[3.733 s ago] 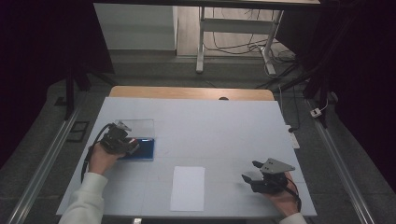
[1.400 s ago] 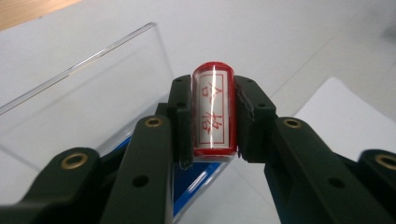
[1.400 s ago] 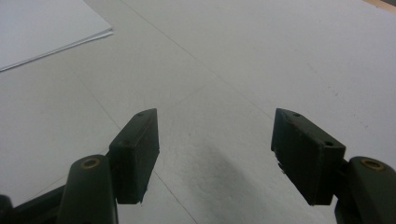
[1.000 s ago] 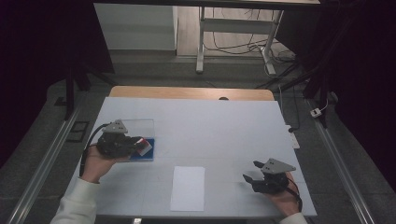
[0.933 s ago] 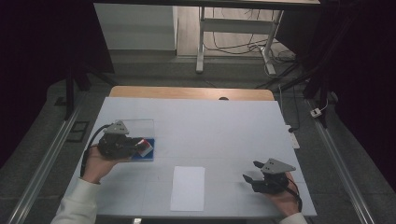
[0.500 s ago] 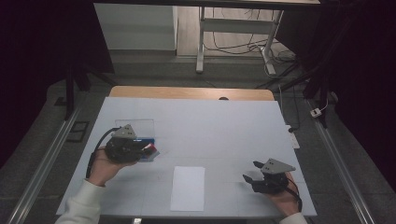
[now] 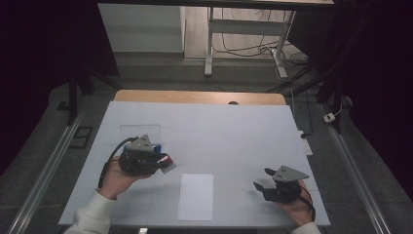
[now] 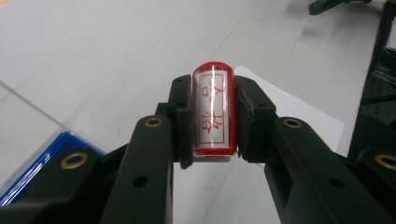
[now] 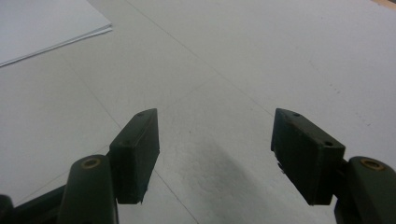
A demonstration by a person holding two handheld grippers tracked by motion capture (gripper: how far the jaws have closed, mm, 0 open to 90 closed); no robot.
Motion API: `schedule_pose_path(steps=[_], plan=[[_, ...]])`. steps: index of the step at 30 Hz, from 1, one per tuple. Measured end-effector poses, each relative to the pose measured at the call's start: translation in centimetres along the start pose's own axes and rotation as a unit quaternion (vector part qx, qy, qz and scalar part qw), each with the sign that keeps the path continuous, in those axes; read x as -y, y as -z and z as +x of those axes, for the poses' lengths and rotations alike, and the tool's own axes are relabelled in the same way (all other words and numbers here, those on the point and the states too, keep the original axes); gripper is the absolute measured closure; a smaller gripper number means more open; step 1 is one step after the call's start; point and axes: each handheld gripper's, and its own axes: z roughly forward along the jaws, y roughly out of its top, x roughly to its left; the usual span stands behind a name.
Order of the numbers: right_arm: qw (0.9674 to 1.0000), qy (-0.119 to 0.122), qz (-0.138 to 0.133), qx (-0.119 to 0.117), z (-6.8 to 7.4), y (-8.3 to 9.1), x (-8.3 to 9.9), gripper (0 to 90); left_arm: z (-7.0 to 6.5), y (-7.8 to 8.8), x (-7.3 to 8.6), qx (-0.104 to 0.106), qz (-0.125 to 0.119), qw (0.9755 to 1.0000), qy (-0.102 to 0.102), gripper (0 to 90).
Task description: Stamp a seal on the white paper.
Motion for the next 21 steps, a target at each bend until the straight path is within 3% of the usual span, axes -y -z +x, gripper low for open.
schedule_pose_path(steps=[11,21], plan=[[1.0,-0.001,-0.001,0.001,-0.1,0.1,0.0,31.9,-1.7,-2.1,-0.7,0.033,0.01,0.9993,-0.013,69.9],[1.0,-0.001,-0.001,0.0,-0.1,0.1,0.0,32.0,-2.8,-3.7,-1.0,0.047,0.029,0.9981,-0.029,69.9]])
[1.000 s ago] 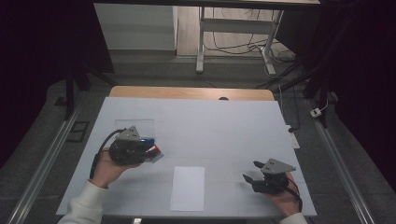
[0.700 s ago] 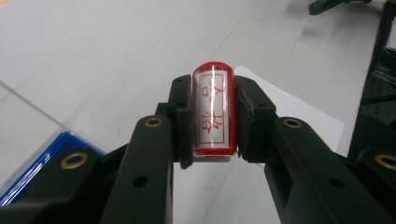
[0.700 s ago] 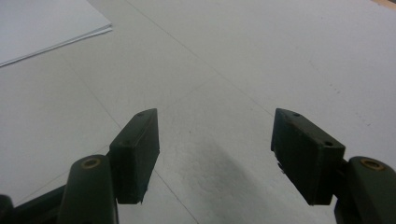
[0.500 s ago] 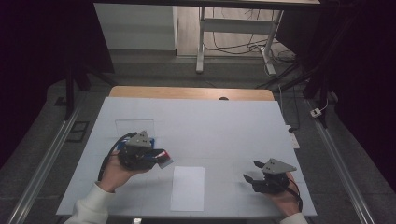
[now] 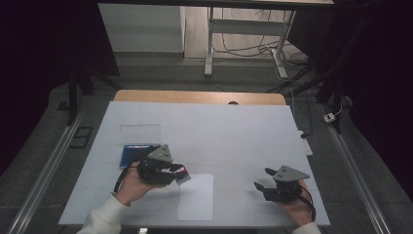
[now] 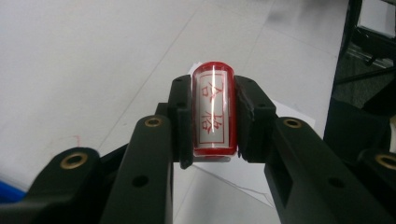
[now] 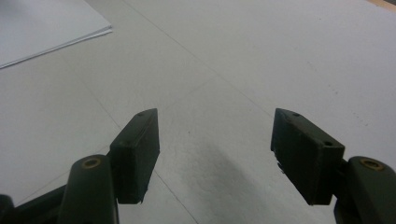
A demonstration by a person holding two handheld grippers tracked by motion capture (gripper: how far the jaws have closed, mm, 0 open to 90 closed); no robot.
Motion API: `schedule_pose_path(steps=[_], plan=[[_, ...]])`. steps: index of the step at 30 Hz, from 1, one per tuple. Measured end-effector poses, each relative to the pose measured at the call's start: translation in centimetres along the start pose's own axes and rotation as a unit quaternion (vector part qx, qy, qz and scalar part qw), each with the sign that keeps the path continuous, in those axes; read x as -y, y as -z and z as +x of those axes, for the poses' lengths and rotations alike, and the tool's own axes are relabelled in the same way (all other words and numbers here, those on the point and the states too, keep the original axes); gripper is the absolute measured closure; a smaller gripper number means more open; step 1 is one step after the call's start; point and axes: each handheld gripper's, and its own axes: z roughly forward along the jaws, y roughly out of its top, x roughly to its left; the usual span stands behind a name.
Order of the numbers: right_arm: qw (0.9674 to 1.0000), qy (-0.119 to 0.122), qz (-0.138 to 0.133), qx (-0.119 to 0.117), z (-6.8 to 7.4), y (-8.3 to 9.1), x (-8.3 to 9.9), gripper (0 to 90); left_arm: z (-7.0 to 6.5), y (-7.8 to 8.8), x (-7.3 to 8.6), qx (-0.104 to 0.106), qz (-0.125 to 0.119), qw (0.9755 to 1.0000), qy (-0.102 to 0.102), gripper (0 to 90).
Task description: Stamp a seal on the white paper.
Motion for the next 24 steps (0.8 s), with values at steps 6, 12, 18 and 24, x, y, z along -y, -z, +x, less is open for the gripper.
schedule_pose_path(steps=[6,12,18,24], plan=[[1.0,0.001,0.001,-0.001,0.0,-0.1,0.0,32.1,-0.9,-1.4,-0.4,0.012,0.015,0.9997,-0.014,69.9],[1.0,0.001,0.002,-0.001,0.0,-0.1,0.0,32.3,-1.4,-2.6,-0.6,0.018,0.028,0.9992,-0.02,69.9],[1.0,0.001,0.003,-0.001,0.0,-0.1,0.0,32.4,-1.7,-3.5,-0.7,0.022,0.04,0.9986,-0.026,69.8],[1.0,0.001,0.002,-0.001,0.0,-0.1,0.0,32.5,-2.3,-5.0,-0.9,0.016,0.064,0.9971,-0.038,69.9]])
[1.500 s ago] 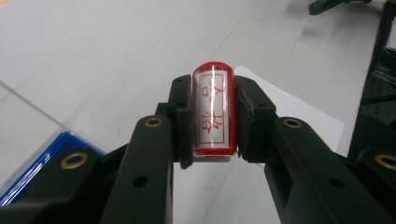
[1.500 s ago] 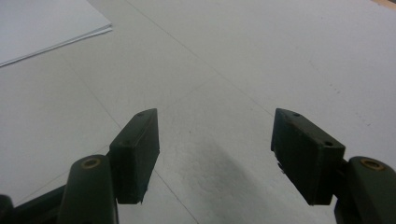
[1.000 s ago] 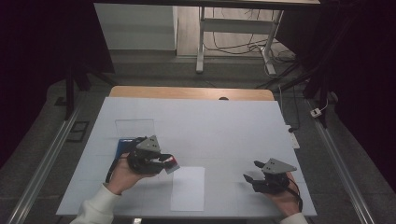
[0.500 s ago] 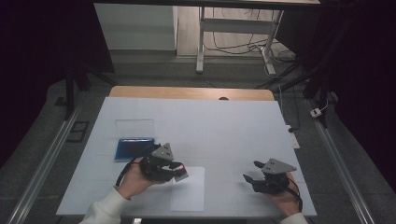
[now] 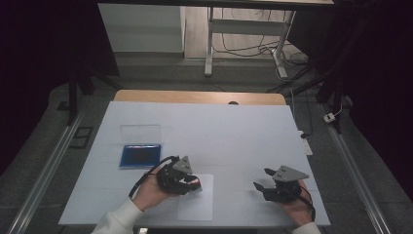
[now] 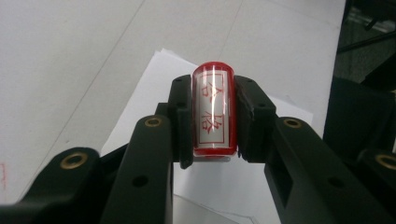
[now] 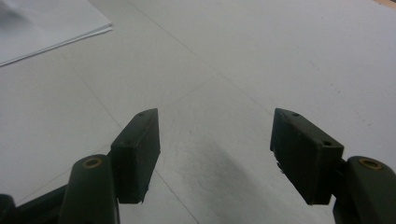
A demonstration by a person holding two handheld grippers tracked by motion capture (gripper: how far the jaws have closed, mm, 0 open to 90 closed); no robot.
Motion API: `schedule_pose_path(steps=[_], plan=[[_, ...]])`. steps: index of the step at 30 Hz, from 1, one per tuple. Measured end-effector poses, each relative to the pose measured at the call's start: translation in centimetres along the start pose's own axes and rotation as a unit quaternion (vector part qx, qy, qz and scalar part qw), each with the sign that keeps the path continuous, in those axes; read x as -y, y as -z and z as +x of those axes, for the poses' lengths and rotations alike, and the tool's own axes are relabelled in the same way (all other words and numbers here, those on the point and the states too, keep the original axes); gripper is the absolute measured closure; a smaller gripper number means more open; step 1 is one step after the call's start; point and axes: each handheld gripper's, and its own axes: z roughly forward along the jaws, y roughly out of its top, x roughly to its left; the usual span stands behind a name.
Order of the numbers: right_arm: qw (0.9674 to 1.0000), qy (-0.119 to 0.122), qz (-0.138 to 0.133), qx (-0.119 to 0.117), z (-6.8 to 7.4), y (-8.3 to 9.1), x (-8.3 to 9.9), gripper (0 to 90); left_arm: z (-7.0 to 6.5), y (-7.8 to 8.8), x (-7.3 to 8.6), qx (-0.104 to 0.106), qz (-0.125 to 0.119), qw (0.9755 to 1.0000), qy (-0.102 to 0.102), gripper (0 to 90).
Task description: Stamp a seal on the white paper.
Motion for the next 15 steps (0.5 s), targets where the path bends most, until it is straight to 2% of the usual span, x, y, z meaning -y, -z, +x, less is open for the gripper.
schedule_pose_path(steps=[5,15], plan=[[1.0,0.001,0.001,0.0,0.0,0.0,0.0,32.5,-0.2,-0.7,-0.2,-0.01,0.017,0.9998,-0.007,69.8],[1.0,0.001,0.002,0.0,0.0,0.0,0.0,32.6,-0.3,-1.9,-0.4,-0.019,0.036,0.9991,-0.011,69.8]])
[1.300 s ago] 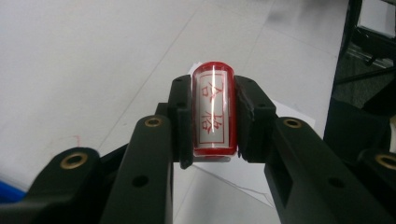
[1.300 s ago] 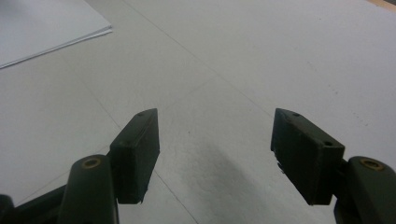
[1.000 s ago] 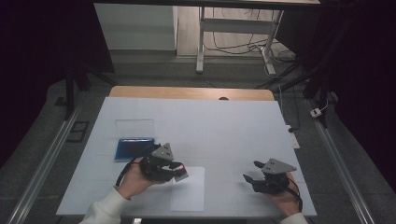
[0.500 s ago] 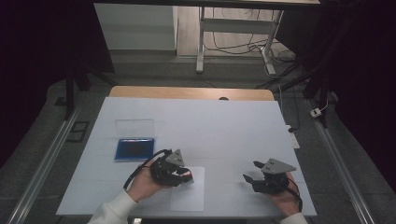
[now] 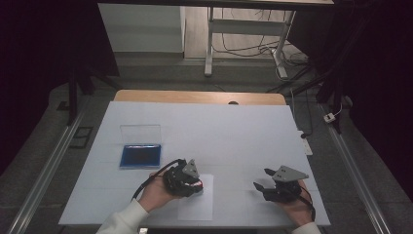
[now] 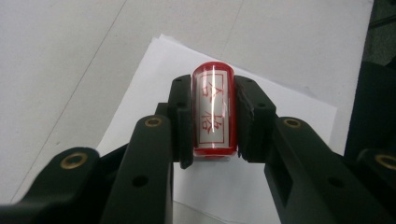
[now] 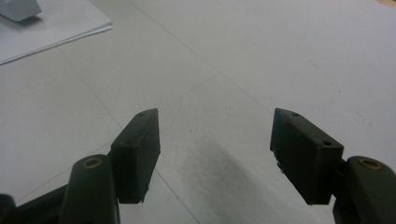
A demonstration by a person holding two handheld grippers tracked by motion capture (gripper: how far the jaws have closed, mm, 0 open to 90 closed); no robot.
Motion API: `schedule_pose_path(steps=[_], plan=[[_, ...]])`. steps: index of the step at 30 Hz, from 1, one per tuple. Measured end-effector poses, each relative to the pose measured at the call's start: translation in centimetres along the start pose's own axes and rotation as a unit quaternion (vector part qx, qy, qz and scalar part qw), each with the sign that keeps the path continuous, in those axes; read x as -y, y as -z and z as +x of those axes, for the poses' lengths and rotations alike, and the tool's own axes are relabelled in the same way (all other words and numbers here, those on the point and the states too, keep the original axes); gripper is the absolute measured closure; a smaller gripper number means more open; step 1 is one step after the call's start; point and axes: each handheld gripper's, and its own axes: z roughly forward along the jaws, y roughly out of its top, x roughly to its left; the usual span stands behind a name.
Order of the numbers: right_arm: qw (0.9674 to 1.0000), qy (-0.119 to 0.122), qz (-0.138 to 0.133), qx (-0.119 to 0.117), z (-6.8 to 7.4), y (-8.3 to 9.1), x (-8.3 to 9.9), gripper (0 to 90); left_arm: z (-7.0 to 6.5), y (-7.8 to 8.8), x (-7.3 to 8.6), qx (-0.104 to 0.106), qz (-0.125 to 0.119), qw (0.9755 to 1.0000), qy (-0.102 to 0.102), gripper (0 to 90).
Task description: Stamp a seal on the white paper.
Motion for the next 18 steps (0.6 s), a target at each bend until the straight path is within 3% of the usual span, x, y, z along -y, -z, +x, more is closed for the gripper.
schedule_pose_path(steps=[18], plan=[[1.0,0.001,0.001,-0.001,-0.05,0.0,0.05,32.6,-0.04,-0.67,0.0,-0.008,0.006,1.0,0.0,69.9]])
